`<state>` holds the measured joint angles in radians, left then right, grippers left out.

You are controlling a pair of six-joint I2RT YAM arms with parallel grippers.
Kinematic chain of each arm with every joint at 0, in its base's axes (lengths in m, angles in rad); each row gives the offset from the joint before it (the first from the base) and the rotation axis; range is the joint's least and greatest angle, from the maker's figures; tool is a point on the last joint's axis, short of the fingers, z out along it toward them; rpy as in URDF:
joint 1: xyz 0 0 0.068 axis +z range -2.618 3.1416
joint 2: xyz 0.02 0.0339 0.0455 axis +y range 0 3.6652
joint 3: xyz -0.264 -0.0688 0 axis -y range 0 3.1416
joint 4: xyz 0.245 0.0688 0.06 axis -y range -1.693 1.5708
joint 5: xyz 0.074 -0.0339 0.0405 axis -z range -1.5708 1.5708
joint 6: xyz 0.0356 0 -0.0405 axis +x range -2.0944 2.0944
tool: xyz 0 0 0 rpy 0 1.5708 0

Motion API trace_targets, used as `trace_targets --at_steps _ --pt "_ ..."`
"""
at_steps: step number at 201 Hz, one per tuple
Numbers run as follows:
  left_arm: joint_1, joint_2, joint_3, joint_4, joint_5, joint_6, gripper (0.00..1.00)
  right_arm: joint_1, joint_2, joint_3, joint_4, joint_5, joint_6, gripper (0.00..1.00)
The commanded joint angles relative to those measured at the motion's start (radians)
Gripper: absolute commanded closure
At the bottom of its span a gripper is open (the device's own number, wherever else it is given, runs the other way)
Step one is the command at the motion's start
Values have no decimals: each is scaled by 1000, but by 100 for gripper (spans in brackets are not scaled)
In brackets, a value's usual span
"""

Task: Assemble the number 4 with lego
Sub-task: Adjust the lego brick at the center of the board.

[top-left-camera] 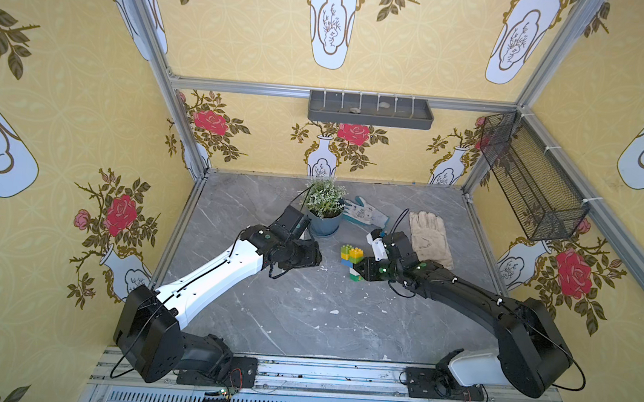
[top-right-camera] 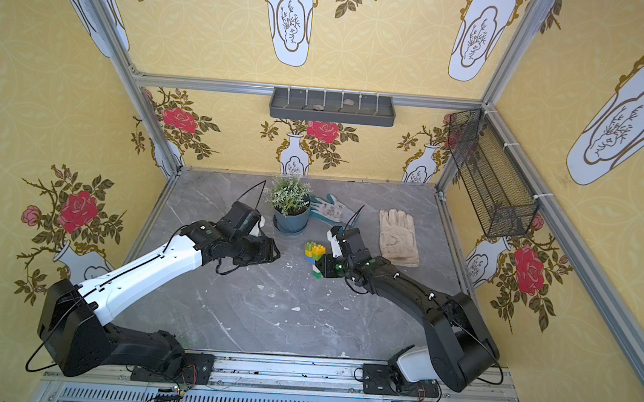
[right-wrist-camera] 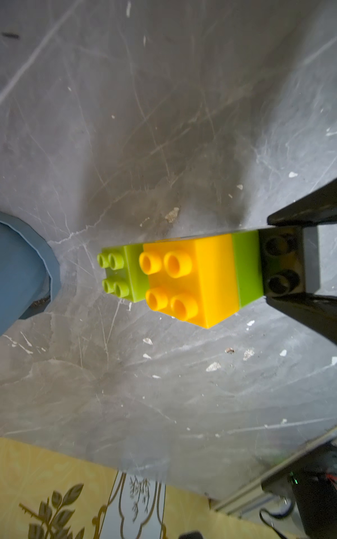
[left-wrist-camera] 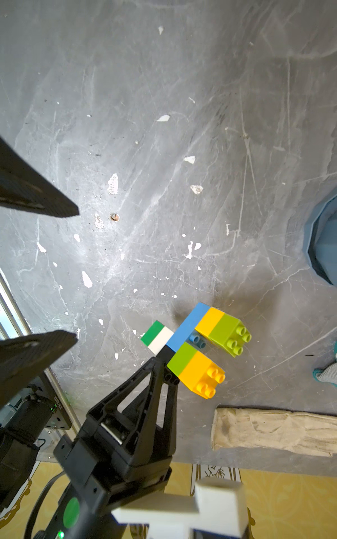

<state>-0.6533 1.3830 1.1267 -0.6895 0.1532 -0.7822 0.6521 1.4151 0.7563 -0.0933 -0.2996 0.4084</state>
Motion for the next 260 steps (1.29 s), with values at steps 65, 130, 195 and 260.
trace_targets --at_steps 65,130,195,260 --pt "4 7 -23 2 -9 3 35 -37 153 -122 386 -504 421 68" --pt "5 22 -19 14 -3 3 35 -120 260 -163 423 -569 440 63" --pt "7 32 -5 9 -4 0 35 -159 218 -122 202 -471 322 29" --pt "27 10 155 -91 -97 34 32 -95 -195 48 -355 109 192 10"
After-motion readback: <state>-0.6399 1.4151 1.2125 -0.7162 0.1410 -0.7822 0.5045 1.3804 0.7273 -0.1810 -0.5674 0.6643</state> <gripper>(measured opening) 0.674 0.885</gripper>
